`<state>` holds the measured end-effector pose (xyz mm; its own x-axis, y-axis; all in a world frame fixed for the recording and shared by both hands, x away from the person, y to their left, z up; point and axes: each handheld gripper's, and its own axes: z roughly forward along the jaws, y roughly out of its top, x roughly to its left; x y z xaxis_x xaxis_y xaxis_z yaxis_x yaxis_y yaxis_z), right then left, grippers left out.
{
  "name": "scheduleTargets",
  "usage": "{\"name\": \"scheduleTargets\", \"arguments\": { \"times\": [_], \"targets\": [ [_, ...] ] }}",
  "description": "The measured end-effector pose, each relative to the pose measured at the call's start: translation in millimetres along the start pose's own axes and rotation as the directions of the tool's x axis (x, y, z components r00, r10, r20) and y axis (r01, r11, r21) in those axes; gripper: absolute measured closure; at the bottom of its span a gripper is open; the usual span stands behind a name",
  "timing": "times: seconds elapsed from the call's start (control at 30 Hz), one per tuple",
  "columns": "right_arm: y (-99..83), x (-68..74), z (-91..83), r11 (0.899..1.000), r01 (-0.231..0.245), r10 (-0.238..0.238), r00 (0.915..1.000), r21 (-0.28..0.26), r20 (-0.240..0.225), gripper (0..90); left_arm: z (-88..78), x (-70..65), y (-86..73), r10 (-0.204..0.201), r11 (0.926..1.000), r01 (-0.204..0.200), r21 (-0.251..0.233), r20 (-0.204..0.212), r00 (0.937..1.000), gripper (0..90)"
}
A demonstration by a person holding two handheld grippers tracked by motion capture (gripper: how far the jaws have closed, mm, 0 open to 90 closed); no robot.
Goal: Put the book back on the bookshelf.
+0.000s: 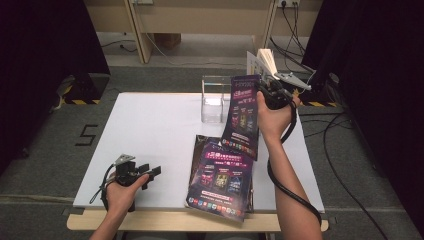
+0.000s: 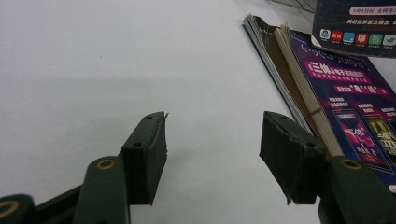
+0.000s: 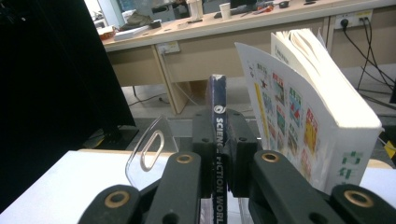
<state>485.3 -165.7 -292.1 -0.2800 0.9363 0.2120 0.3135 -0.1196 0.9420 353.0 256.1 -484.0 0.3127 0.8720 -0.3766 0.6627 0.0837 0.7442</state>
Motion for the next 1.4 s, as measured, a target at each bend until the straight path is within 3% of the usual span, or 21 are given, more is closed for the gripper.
{"name": "scheduleTargets", "arguments": {
  "times": [0.57, 0.8, 1.4],
  "targets": [
    [8.3, 2.1, 15.7, 1.000, 0.017, -0.017, 0.9996, -0.020, 0.022, 84.6, 0.2, 1.3, 0.8, -0.004, 1.0000, 0.004, -0.004, 0.001, 1.0000, 40.4],
    [12.6, 3.0, 19.3, 0.999, -0.001, 0.002, 0.9998, -0.039, 0.022, 84.6, 0.8, 1.4, 0.7, -0.004, 1.0000, 0.004, -0.001, 0.001, 1.0000, 40.4],
    [20.8, 5.1, 30.2, 0.997, 0.005, -0.002, 0.9991, -0.080, 0.043, 84.6, 1.3, 1.7, 0.5, 0.000, 1.0000, 0.000, 0.002, 0.001, 1.0000, 40.5]
  ]
}}
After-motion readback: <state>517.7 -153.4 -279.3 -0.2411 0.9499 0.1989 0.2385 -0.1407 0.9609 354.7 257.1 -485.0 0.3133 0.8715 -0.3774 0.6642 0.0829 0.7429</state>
